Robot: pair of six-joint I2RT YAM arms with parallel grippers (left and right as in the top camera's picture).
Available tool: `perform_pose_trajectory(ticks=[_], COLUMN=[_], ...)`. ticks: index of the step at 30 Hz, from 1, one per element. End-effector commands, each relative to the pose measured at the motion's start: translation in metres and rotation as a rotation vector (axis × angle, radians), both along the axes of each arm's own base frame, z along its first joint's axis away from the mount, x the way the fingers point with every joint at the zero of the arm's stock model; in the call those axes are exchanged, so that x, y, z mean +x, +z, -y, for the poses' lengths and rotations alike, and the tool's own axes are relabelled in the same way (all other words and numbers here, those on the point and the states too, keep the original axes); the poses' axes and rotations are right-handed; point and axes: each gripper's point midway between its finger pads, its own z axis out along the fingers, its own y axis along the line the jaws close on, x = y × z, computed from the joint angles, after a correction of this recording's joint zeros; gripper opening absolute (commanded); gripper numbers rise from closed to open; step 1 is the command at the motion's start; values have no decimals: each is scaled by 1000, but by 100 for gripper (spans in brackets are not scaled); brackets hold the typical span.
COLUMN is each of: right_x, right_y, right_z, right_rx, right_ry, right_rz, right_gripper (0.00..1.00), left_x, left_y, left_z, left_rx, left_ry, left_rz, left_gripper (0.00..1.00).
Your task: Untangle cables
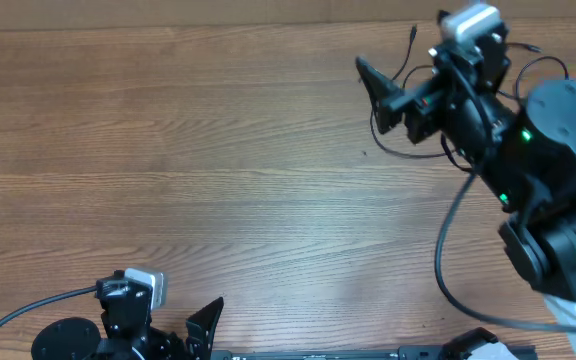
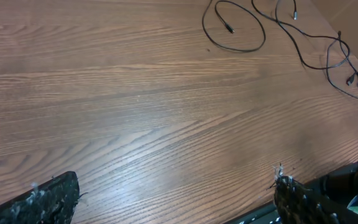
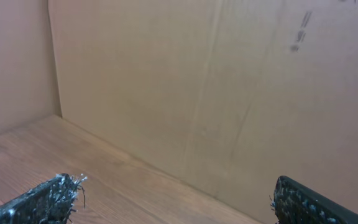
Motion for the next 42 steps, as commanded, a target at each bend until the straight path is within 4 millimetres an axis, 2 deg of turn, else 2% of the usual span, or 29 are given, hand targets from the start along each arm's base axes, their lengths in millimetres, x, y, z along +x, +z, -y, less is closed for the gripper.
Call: perform_pose_trajectory(ticks=[1,7,13,18,22,24,29,32,37,42], right_x=[0,-10,-29,-47,-65,-77,-98,-114,-153,-195], right_y=[-12,-27,-48,-64,-54,-43,-28,-27,-22,2], right_z=[-3,1,11,32,65,82,113,112,86,82], right_rx=[-15,-176,-154,-131,-112,-98,-8,38,5,-33], right_ry=[13,29,20,-24,-117,-161,-268,-232,-59,-47], right_rz=[-23,34,103,160,225,268,293,290,353,518], right_gripper=[100,100,100,100,100,100,100,100,100,100], left_x=[-1,-1,-1,-1,-1,-1,-1,-1,-1,-1], left_y=[2,2,2,2,2,2,2,2,2,2], left_z=[0,0,0,0,0,0,0,0,0,0], left_rx=[-2,-2,-2,-2,-2,-2,-2,-2,-2,-2], left_ry=[-3,-3,-3,-3,-2,-3,-3,-3,-3,-3], left_rz=[9,9,9,8,8,8,9,9,9,9], left_gripper=[100,100,99,100,100,100,100,99,100,100])
